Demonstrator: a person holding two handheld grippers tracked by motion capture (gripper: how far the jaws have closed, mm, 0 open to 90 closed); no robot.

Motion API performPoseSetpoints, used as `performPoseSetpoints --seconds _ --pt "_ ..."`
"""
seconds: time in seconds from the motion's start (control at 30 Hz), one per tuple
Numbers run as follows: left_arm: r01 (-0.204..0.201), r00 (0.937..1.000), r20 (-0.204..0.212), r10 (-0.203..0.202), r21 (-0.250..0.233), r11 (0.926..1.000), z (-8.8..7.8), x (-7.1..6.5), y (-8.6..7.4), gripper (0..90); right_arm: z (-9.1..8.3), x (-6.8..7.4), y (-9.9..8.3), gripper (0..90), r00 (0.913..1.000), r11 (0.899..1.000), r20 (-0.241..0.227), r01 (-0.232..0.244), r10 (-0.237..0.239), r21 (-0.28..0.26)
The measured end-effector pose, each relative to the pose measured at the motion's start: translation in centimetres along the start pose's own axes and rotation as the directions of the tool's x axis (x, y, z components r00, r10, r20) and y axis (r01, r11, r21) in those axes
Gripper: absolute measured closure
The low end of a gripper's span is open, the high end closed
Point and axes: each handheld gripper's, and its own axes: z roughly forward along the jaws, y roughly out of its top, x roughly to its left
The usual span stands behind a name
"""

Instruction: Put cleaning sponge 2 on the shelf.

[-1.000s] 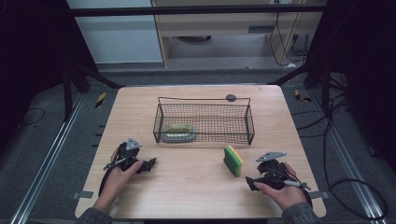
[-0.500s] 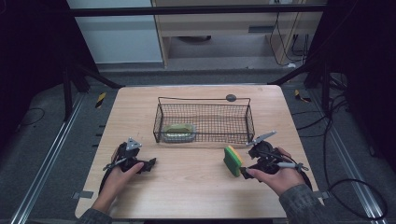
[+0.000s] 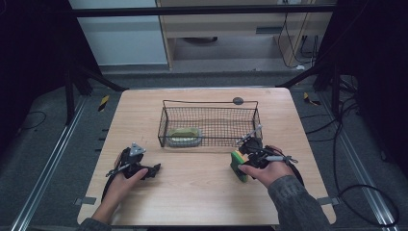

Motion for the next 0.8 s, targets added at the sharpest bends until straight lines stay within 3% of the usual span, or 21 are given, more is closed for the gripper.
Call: performPoseSetpoints --seconds 0.17,0.8 --pt "0.0 1.0 0.0 0.0 0.0 1.0 0.0 0.0 0.0 0.0 0.8 0.1 0.9 22.4 0.9998 1.0 0.017 -0.009 0.009 0.014" --pt "0.0 1.0 -0.001 0.0 0.003 1.0 0.0 0.0 0.0 0.0 4.0 0.2 2.4 28.8 0.9998 0.996 -0.022 -0.001 0.003 0.092"
